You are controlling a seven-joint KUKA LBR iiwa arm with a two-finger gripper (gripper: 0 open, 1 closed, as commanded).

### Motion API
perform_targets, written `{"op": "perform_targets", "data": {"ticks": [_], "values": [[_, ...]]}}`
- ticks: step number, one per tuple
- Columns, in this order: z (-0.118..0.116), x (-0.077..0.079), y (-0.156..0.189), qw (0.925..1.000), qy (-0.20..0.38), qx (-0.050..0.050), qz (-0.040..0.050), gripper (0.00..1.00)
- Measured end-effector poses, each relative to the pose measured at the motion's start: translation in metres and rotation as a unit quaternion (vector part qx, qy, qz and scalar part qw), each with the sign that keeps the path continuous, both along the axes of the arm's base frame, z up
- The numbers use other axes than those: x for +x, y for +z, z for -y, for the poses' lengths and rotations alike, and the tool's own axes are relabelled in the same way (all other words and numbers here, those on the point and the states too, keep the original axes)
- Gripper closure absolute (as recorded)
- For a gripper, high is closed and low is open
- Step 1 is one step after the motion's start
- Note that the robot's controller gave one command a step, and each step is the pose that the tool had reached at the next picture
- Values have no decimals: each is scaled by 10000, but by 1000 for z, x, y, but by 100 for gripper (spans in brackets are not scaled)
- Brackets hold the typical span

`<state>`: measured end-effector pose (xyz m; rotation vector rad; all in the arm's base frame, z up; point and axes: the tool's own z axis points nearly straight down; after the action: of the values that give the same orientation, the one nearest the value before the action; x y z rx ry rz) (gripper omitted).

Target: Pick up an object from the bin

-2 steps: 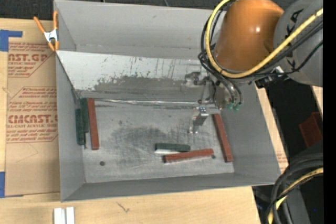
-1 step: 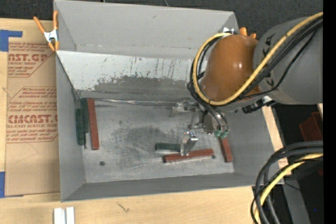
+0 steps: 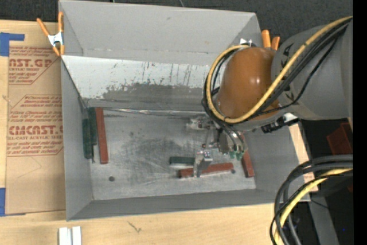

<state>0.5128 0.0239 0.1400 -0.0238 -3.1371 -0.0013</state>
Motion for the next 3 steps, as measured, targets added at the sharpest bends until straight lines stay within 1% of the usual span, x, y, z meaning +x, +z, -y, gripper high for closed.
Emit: {"op": "perform_targets", "data": {"ticks": [1,2,3], "values": [[-3,10,5,9944,-1058,-2,27,0],[5,-15,-71,9998,-220,-4,26,0],[5,-29,-68,9994,-341,-1,-45,100]]}}
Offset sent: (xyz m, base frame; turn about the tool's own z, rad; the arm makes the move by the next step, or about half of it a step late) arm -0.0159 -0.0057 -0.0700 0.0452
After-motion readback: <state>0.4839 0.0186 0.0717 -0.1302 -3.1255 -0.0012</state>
